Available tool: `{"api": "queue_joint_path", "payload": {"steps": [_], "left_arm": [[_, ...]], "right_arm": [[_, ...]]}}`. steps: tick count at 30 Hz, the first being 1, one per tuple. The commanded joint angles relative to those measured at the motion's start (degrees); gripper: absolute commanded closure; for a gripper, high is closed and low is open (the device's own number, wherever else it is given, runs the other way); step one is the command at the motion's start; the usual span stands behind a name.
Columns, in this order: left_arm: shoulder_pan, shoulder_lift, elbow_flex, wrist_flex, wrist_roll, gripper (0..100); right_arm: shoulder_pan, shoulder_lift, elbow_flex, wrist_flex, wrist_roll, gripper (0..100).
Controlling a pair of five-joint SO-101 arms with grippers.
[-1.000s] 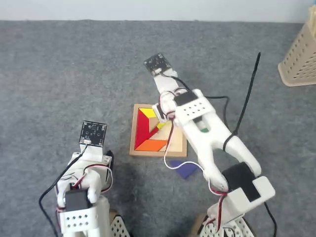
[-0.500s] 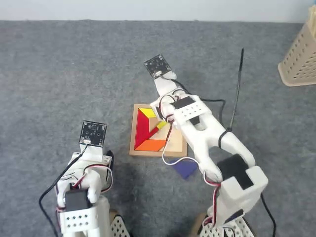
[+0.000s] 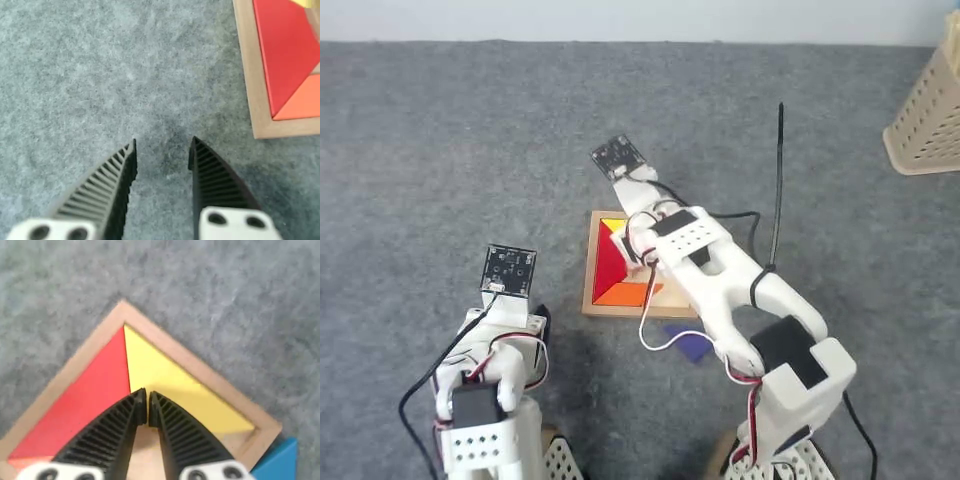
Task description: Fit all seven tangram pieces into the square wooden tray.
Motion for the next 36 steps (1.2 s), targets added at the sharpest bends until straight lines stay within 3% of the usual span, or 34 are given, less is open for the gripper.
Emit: {"api": "queue_joint_path", "payload": {"steps": [1,11,36], "left_arm": [[0.1,-0.4,-0.7,0.3,-0.3,83],[0.1,-0.4,-0.7,0.3,-0.3,83],[0.1,-0.4,-0.7,0.3,-0.3,83]], "right_arm": [[-0.1,-2.5,-0.2,2.9,1.1,99.2],[-0.1,-4.4,0.0,8.3,0.9,99.2],[1.1,-0.1,-1.9,1.6,0.8,99.2]]}}
